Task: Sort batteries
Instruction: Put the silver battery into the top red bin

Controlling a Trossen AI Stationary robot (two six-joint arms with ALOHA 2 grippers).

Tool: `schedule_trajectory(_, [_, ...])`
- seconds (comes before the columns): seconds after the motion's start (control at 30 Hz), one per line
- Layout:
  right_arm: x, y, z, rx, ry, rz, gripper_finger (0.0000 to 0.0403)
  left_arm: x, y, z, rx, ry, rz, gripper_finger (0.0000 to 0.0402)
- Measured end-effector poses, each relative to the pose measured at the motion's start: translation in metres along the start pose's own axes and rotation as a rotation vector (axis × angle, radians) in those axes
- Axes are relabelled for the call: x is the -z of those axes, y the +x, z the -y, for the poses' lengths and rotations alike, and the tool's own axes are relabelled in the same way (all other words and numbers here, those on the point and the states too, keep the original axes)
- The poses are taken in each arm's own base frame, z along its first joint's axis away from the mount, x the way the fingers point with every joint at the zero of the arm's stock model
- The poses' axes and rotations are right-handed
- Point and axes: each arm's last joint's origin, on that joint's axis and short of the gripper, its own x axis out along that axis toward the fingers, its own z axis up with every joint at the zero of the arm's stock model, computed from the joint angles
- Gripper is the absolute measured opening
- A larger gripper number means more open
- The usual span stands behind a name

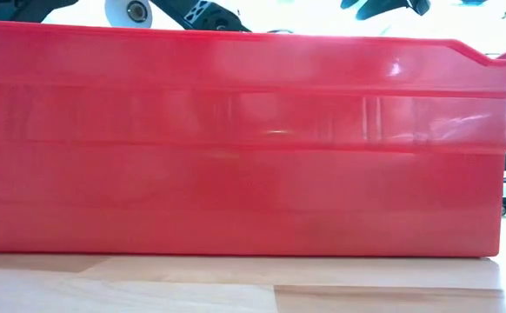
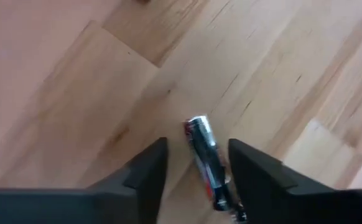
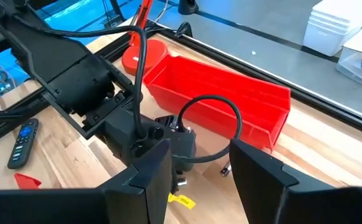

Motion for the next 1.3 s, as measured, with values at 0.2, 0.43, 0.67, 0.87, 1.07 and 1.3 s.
schedule_trajectory(0.2, [0.001,0.0,0.002,0.025,-0.016,0.0,0.0156,0.0,-0.008,0.0,0.042,0.175,-0.019,0.0029])
schedule_trajectory(0.43, [0.001,0.0,0.004,0.069,-0.027,0.024,0.0156,-0.013,-0.074,0.004,0.144,0.357,0.132,0.003])
schedule_trajectory(0.67, [0.0,0.0,0.005,0.099,-0.018,0.056,0.0156,-0.025,-0.168,-0.019,0.05,0.457,0.4,0.003])
schedule_trajectory(0.87, [0.0,0.0,0.006,0.118,0.024,0.082,0.0156,-0.043,-0.199,-0.077,-0.139,0.45,0.456,0.003])
schedule_trajectory(1.07, [0.0,0.0,0.005,0.12,0.048,0.089,0.0156,-0.049,-0.175,-0.133,-0.136,0.37,0.248,0.003])
schedule_trajectory(1.3, [-0.001,0.0,0.006,0.139,0.059,0.112,0.0156,-0.052,-0.156,-0.142,-0.112,0.333,0.185,0.0102])
